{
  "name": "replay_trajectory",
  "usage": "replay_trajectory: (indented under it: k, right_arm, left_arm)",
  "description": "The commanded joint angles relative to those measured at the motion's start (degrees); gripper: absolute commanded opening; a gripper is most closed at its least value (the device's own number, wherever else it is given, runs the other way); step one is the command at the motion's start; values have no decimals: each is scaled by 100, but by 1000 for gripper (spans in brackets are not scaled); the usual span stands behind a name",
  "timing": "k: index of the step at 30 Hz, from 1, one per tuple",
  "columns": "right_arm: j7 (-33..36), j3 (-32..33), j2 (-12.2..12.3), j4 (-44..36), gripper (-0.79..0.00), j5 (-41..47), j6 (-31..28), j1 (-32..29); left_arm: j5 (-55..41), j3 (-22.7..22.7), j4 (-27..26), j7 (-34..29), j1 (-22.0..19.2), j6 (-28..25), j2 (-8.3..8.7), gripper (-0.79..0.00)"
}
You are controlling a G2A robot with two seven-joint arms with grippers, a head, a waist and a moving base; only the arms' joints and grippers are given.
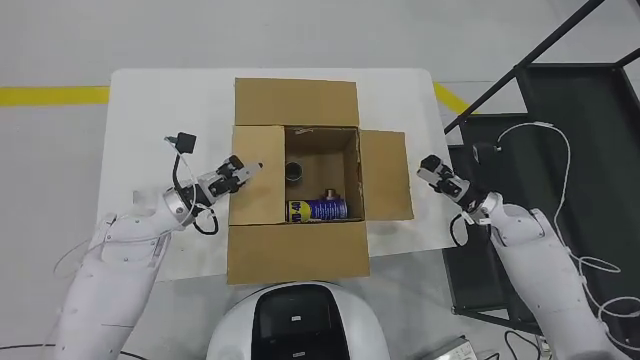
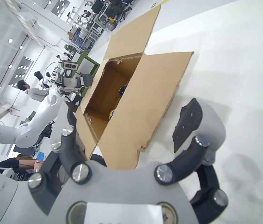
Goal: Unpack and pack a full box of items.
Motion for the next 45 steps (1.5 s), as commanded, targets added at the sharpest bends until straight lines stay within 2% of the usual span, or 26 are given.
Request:
replay_trajectory:
  k: [1,6,12,19,23,26,34,39,45]
  right_arm:
    - [-24,-87,-15,23,0,-43,115,-7]
    - [390,-559,-77,201,0,272,194,199]
    - [810,-839,-100,314,0,1049,-347,413]
    - [1386,-569,16,-724,0,1583,-347,262]
    - [1387,-715,85,-1380,0,1376,-347,275]
    - [1416,-1003,121,-1547,0,1138,-317,480]
    - [1759,-2112,-25,-1105,0,747,111,1548]
    - [1790,-2680,-170,-1066,0,-62,369,2019]
    - [1628,-3087,-286,-1169,0,-1031,820,2316]
  left_arm:
    - [16,16,7,32,10,-13,2,0]
    - [57,38,4,96,34,-12,10,0]
    - [68,-24,-24,176,60,1,30,0]
    - [-64,-162,-113,298,111,26,55,0]
    - [-119,-253,-161,364,150,35,71,0]
    - [-145,-314,-211,369,195,32,85,0]
    - [-190,-471,-280,418,305,23,121,0]
    - [-114,-485,-265,347,305,92,139,0]
    - [-40,-282,-272,199,185,209,131,0]
